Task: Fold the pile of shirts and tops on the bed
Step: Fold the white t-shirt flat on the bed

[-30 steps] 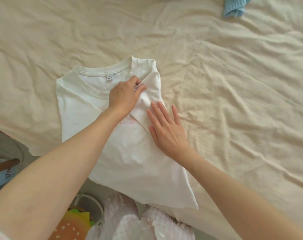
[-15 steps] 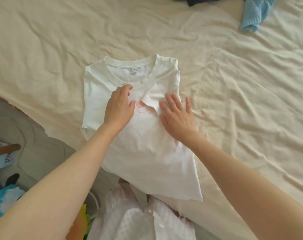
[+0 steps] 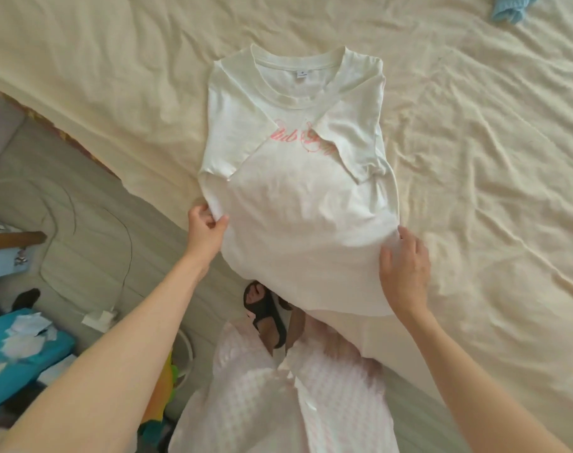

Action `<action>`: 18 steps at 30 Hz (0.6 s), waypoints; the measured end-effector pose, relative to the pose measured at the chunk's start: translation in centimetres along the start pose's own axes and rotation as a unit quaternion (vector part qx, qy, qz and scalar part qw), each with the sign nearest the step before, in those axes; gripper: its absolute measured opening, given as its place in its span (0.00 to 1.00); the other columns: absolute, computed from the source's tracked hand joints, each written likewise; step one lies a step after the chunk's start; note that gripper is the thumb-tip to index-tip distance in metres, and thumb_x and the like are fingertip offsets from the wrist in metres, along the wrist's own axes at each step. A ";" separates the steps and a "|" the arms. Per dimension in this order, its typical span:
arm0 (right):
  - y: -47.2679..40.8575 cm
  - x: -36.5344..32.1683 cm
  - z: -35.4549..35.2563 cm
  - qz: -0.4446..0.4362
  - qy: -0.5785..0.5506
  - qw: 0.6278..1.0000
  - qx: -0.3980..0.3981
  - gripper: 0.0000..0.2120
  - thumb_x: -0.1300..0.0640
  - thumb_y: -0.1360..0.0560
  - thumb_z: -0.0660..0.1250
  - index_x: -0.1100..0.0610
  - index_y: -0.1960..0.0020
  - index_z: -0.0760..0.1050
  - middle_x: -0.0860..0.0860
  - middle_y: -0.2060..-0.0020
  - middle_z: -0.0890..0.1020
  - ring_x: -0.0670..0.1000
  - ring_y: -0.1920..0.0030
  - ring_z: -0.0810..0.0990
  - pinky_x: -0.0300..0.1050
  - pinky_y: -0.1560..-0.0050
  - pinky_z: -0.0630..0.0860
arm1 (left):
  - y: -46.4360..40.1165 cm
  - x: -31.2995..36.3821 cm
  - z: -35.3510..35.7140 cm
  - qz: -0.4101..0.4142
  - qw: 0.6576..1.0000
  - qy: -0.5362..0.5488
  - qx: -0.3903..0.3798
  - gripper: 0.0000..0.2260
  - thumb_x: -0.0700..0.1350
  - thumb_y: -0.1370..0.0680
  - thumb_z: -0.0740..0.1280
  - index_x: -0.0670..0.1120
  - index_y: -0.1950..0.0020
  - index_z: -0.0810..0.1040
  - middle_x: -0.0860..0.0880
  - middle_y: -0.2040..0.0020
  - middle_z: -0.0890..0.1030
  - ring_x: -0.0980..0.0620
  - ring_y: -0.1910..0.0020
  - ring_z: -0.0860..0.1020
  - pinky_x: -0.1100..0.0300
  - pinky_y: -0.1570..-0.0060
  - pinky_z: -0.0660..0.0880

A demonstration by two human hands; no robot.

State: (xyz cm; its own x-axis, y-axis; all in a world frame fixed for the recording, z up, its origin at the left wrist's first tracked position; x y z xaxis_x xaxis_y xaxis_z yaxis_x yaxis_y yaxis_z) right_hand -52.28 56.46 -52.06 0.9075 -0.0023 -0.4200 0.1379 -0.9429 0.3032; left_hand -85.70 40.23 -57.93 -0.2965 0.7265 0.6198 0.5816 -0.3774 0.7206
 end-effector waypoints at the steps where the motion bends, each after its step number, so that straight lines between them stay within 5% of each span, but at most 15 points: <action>1: 0.2 0.8 -0.2 0.046 -0.032 0.998 -0.001 0.18 0.59 0.23 0.62 0.63 0.34 0.69 0.60 0.42 0.76 0.60 0.42 0.73 0.52 0.41 0.68 | -0.2 -1.2 0.0 -0.023 1.000 0.019 -0.008 0.19 0.42 0.21 0.64 0.41 0.32 0.64 0.47 0.41 0.76 0.52 0.46 0.76 0.63 0.52 0.73; 4: 0.7 2.9 -0.1 0.169 -0.106 0.979 -0.031 0.13 0.53 0.22 0.62 0.61 0.43 0.73 0.55 0.51 0.77 0.55 0.49 0.75 0.45 0.53 0.66 | 0.8 -4.0 1.2 -0.065 0.994 -0.027 -0.083 0.17 0.47 0.21 0.64 0.42 0.35 0.71 0.48 0.40 0.77 0.49 0.40 0.75 0.55 0.41 0.71; 7: 2.0 4.8 0.8 0.228 -0.115 0.964 -0.069 0.10 0.51 0.23 0.63 0.58 0.49 0.72 0.53 0.56 0.76 0.54 0.55 0.73 0.42 0.57 0.64 | 3.5 -6.2 2.0 -0.069 0.988 -0.059 -0.126 0.15 0.45 0.21 0.65 0.43 0.36 0.72 0.51 0.43 0.77 0.51 0.43 0.75 0.58 0.46 0.71; 11: 5.5 7.6 2.5 0.263 -0.125 0.952 -0.094 0.11 0.56 0.25 0.65 0.63 0.49 0.78 0.55 0.59 0.79 0.57 0.56 0.78 0.48 0.58 0.71 | 7.2 -9.9 0.6 -0.076 0.988 -0.071 -0.112 0.16 0.42 0.22 0.65 0.41 0.35 0.72 0.48 0.44 0.78 0.51 0.48 0.76 0.62 0.56 0.72; 14: 8.9 10.1 3.4 0.321 -0.198 0.920 -0.105 0.11 0.58 0.24 0.65 0.64 0.46 0.78 0.54 0.60 0.79 0.56 0.56 0.77 0.51 0.55 0.75 | 9.7 -12.6 -0.8 -0.101 0.988 -0.072 -0.097 0.16 0.41 0.22 0.65 0.38 0.35 0.73 0.44 0.42 0.78 0.49 0.49 0.77 0.58 0.51 0.74; 18: 11.2 10.1 3.5 0.360 -0.354 0.854 -0.123 0.07 0.59 0.22 0.63 0.58 0.44 0.73 0.52 0.56 0.79 0.52 0.56 0.79 0.42 0.57 0.75 | 12.2 -14.0 -2.0 -0.139 0.988 0.020 -0.070 0.15 0.41 0.20 0.62 0.37 0.36 0.72 0.41 0.41 0.77 0.49 0.52 0.78 0.54 0.46 0.74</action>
State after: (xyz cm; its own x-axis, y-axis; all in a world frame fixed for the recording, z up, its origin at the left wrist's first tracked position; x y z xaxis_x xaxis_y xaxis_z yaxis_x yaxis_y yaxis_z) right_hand -42.95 44.68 -55.86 0.3359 -0.8358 -0.4343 -0.1967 -0.5132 0.8354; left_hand -75.98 24.27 -57.16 -0.4619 0.7904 0.4024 0.3649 -0.2441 0.8985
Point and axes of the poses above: each hand's wrist, its own y-axis away from the middle knuckle, its own z-axis out of the palm, x = y × z, the point moved 10 cm from there along -y, towards the middle knuckle
